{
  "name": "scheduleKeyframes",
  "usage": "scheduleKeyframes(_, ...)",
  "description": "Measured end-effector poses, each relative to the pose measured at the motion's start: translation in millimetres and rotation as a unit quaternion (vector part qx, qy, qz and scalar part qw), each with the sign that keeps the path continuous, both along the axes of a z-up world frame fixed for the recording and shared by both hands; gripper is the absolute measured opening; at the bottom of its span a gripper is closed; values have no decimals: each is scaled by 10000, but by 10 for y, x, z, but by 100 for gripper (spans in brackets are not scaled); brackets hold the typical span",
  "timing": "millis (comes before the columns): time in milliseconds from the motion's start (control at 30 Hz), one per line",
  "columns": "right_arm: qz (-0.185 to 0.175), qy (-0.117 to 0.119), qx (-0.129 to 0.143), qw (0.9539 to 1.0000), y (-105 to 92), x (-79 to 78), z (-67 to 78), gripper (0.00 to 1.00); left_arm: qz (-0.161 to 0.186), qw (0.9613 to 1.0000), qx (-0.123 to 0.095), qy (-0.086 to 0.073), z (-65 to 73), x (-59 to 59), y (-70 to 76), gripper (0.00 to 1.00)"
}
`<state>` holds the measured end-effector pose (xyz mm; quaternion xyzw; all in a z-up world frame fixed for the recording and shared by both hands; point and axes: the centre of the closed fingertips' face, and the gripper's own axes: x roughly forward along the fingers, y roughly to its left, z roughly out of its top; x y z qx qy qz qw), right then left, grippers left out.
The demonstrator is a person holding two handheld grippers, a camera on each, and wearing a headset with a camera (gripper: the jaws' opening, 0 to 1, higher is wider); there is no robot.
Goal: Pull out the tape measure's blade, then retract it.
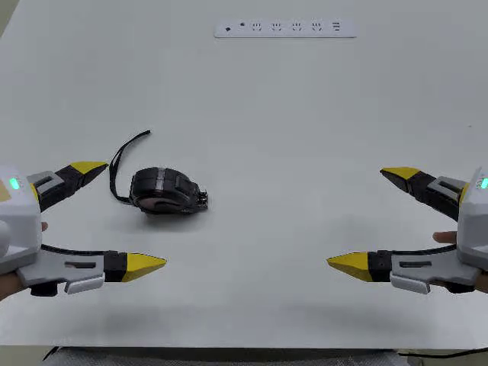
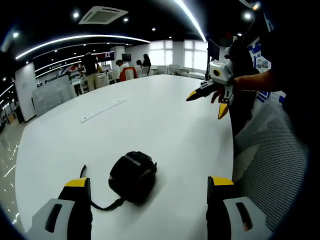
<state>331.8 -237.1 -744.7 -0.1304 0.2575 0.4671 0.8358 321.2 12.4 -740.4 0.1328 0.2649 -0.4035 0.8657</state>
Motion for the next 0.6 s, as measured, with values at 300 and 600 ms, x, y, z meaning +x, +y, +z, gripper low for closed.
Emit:
scheduleKeyframes(300,286,-66,-99,9995,76,114,-27,89,-229,9996,150,79,-49,65,-11,90)
scheduleKeyframes(600,713,-114,-116,9973,210,214,-33,81,-409,9983,363,213,-125,132,18,84)
